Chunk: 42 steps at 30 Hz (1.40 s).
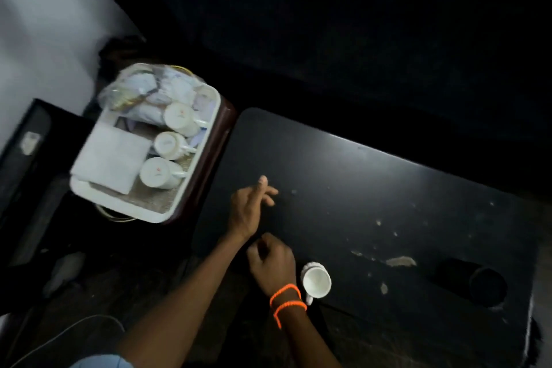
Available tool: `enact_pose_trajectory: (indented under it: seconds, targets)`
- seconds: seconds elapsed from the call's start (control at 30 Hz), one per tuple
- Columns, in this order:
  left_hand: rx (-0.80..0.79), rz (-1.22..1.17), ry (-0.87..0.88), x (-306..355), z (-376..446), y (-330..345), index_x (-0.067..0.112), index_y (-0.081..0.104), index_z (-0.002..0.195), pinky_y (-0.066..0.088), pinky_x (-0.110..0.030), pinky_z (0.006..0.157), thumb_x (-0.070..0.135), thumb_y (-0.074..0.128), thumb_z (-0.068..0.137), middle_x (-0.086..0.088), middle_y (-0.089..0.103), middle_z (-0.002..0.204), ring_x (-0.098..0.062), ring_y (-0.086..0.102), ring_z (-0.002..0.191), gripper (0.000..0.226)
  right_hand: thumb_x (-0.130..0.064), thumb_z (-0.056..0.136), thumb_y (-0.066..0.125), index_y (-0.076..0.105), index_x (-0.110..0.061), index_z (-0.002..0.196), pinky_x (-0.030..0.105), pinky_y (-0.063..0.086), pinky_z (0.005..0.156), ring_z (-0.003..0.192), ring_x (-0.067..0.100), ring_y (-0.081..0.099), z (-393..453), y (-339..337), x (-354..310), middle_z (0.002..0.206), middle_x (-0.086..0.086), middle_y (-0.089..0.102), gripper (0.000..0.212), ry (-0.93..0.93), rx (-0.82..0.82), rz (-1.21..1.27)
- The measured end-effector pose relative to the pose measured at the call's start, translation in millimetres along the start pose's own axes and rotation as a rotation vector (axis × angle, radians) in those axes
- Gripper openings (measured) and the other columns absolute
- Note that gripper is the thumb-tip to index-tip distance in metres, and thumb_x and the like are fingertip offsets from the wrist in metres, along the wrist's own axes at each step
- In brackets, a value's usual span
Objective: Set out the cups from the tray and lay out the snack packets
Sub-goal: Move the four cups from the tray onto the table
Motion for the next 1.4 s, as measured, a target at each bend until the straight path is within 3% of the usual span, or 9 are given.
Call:
enact_pose_trajectory:
  seconds: [0.2,0.3,0.43,0.57,0.77,0.93,1.07,1.2,1.4]
  targets:
    - [0.706,0.249,0.223,15,23,-149,0.011,0.074,0.091,0.048,-0.041,0.082,0.036,0.052,0.102,-0.010,0.069,0.088,-0.030,0.064,0.087,0.036,-0.022,0.084,0.059,0.066,-0.018,0.107,0.040,0.054,0.075,0.094,0.034,0.068,74,44,-123,0.099,0.009,0.074,0.024,-0.269,-0.150,-0.054]
    - [0.861,0.286,-0.044,-3,31,-199,0.007,0.069,0.108,0.042,-0.045,0.100,0.041,0.054,0.100,-0.022,0.062,0.113,-0.039,0.056,0.113,0.039,-0.020,0.086,0.060,0.060,-0.019,0.130,0.040,0.055,0.086,0.101,0.038,0.067,100,72,-161,0.105,0.016,0.074,0.044,-0.225,-0.244,-0.007]
    - [0.541,0.158,-0.501,-32,50,-220,0.007,0.066,0.131,0.043,-0.048,0.112,0.058,0.031,0.105,-0.028,0.060,0.137,-0.044,0.055,0.128,0.067,-0.029,0.087,0.060,0.065,-0.018,0.127,0.033,0.053,0.098,0.108,0.036,0.068,123,104,-174,0.112,0.017,0.074,0.041,-0.051,-0.379,0.026]
    - [0.542,-0.318,-0.602,-35,44,-218,0.015,0.070,0.112,0.064,-0.055,0.082,0.067,0.046,0.096,-0.016,0.072,0.116,-0.039,0.071,0.102,0.060,-0.035,0.082,0.056,0.077,-0.014,0.088,0.040,0.059,0.089,0.088,0.031,0.073,125,104,-178,0.083,0.014,0.077,0.030,-0.014,-0.330,0.127]
    - [0.766,-0.569,-0.440,-27,16,-205,0.020,0.062,0.089,0.060,-0.060,0.090,0.045,0.065,0.096,-0.011,0.070,0.113,-0.033,0.069,0.109,0.025,-0.059,0.085,0.056,0.070,-0.001,0.079,0.051,0.061,0.082,0.080,0.031,0.072,116,90,-177,0.069,0.010,0.068,0.060,0.058,-0.263,0.360]
    - [0.627,-0.721,-0.231,-16,-5,-167,0.018,0.061,0.110,0.062,-0.040,0.085,0.011,0.080,0.088,-0.008,0.072,0.115,-0.027,0.070,0.114,0.030,-0.068,0.088,0.053,0.079,-0.022,0.080,0.051,0.061,0.083,0.090,0.022,0.074,104,60,-149,0.085,0.000,0.078,0.053,0.114,-0.223,0.520]
    - [0.310,-0.674,-0.220,-7,-1,-110,0.007,0.048,0.147,0.054,-0.033,0.100,-0.007,0.081,0.079,-0.013,0.066,0.132,-0.019,0.067,0.117,0.077,-0.074,0.090,0.042,0.079,-0.031,0.076,0.050,0.058,0.093,0.094,0.018,0.074,105,15,-103,0.090,-0.001,0.079,0.058,0.192,-0.145,0.554]
    - [-0.043,-0.458,-0.161,1,4,-43,0.008,0.068,0.126,0.056,-0.031,0.098,-0.003,0.092,0.062,-0.008,0.076,0.122,-0.019,0.071,0.113,0.069,-0.080,0.086,0.029,0.080,-0.032,0.086,0.051,0.057,0.093,0.096,0.019,0.074,109,-34,-52,0.094,-0.001,0.080,0.071,0.228,-0.107,0.563]
    - [-0.135,-0.021,-0.083,6,-4,49,0.011,0.068,0.117,0.057,-0.042,0.099,-0.004,0.097,0.049,-0.007,0.074,0.119,-0.026,0.071,0.112,0.076,-0.085,0.084,0.035,0.079,-0.029,0.104,0.044,0.058,0.093,0.104,0.019,0.074,106,-85,29,0.105,-0.001,0.079,0.075,0.326,-0.030,0.641]
Point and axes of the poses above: each hand's wrist, its own z-axis towards the middle knuckle, its own y-axis out of the palm, x = y × z, the point moved 5 cm from there along z, towards the middle knuckle
